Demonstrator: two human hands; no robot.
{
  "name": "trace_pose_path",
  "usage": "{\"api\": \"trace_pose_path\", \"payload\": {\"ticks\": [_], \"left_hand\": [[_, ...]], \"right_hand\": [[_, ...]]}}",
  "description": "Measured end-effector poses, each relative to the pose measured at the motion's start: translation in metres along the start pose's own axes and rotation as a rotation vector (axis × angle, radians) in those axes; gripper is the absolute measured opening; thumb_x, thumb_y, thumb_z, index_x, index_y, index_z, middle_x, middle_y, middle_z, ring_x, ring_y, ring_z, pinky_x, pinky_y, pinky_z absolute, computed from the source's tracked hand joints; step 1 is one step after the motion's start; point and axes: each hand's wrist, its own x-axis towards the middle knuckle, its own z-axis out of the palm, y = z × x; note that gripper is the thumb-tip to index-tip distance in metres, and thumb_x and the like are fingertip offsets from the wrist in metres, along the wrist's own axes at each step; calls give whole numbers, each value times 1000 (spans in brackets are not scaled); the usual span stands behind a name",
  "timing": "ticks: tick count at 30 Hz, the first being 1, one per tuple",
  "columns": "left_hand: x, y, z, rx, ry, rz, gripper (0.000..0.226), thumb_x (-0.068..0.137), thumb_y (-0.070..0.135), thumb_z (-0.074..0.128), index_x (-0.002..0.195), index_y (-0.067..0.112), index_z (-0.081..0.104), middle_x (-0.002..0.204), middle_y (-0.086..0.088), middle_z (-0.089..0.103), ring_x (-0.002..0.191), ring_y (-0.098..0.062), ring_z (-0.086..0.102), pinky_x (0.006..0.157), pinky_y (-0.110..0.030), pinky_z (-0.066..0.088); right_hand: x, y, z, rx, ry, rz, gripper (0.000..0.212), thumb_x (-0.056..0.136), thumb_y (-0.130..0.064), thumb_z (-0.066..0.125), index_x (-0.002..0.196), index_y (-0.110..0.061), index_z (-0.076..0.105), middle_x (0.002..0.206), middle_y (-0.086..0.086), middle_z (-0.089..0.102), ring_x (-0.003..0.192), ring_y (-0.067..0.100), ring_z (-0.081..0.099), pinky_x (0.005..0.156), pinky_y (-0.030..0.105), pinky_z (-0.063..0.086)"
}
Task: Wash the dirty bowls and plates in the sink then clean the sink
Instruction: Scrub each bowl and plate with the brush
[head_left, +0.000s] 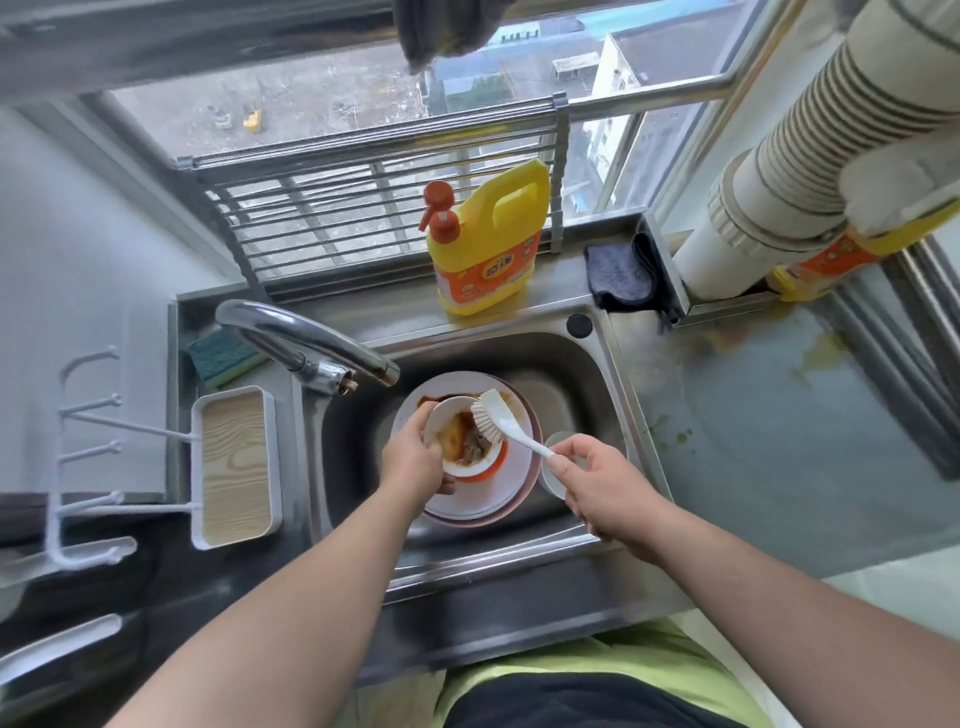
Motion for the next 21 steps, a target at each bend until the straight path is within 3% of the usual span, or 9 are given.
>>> {"api": "trace_pose_path", "payload": {"ticks": [3,6,10,13,17,21], "left_hand": [[-4,1,-4,-104,-72,-12,60,108,5,43,144,54,39,128,-3,55,97,-27,69,63,-39,66],[-4,-1,-8,-195,-97,-52,60,107,4,37,142,53,35,120,-10,59,84,-26,66,68,-34,63],[-7,-5,-12,-228,-74,-61,56,104,10,40,139,54,39,119,-14,63,84,-25,57,61,-32,54],[-13,-5,-12,-296,-55,-54,47,108,17,40,139,52,42,122,-7,63,98,-23,61,71,-35,58],[-22,-4,-8,-410,-100,-89,33,112,35,42,139,52,47,136,3,57,122,-23,58,86,-43,62],[-34,5,0,-510,-181,-138,24,110,51,44,131,51,55,134,-1,64,120,-28,64,85,-51,65]], "right_hand": [[-4,-7,-2,-44,-8,-19,12,106,-36,53,103,-29,62,62,5,48,52,19,39,46,31,32],[-7,-19,1,-114,-36,-46,15,103,-27,50,105,-31,64,64,3,50,51,16,40,43,29,34],[-5,-34,7,-231,-105,-75,17,106,-27,53,116,-32,65,67,-5,57,48,10,44,46,27,39],[-2,-36,5,-287,-96,-56,22,108,-34,53,127,-35,63,71,-11,59,50,8,46,49,27,41],[-11,-37,-6,-677,-27,-138,34,107,-54,45,139,-56,54,101,-15,70,73,9,63,61,28,50],[-29,-39,-6,-1031,-32,-194,30,109,-54,31,132,-49,50,93,-6,65,79,21,63,63,38,55]]}}
